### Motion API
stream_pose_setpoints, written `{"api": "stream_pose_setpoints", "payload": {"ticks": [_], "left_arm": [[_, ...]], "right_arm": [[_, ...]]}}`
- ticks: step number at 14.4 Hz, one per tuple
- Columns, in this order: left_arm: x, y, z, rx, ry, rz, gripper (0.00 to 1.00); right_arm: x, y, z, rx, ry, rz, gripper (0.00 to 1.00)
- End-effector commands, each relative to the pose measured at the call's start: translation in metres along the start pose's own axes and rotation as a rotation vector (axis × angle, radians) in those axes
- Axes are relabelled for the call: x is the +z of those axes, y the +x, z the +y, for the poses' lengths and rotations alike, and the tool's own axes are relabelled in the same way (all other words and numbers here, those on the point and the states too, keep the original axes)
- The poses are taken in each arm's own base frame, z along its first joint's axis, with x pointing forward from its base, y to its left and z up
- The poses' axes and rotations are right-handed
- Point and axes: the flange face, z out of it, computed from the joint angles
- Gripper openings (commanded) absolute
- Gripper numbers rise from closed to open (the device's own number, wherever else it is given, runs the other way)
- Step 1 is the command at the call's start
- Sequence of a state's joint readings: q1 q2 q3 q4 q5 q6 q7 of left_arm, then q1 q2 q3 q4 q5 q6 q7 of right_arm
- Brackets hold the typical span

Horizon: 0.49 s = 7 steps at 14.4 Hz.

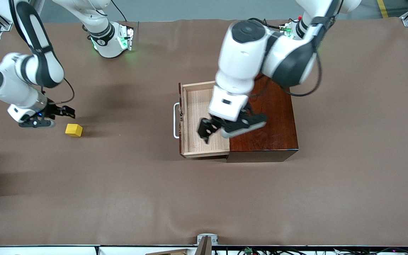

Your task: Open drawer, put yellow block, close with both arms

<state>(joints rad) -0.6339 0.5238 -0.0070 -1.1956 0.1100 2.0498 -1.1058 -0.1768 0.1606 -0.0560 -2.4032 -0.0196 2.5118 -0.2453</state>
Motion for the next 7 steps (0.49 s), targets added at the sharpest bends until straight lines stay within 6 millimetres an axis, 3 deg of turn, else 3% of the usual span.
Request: {"api": "stream_pose_setpoints", "payload": {"ticks": [1,6,7], "left_arm": [[-0.001,0.029,-0.032,0.015,0.053,-0.033,1.00],[0.010,0.084,-0.093,-0.011,0.178,-0.082,1.00],[0.007,0.099,-0.112,0.000,0.196,-0.092,1.00]], "right_arm": [[0.036,0.006,0.000,0.027,-0.004,0.010,1.00],[0.068,0.012,-0.006,0.086,-0.016,0.053,1.00],[0.067,0.013,-0.006,0.088,-0.016,0.055,0.85]]}}
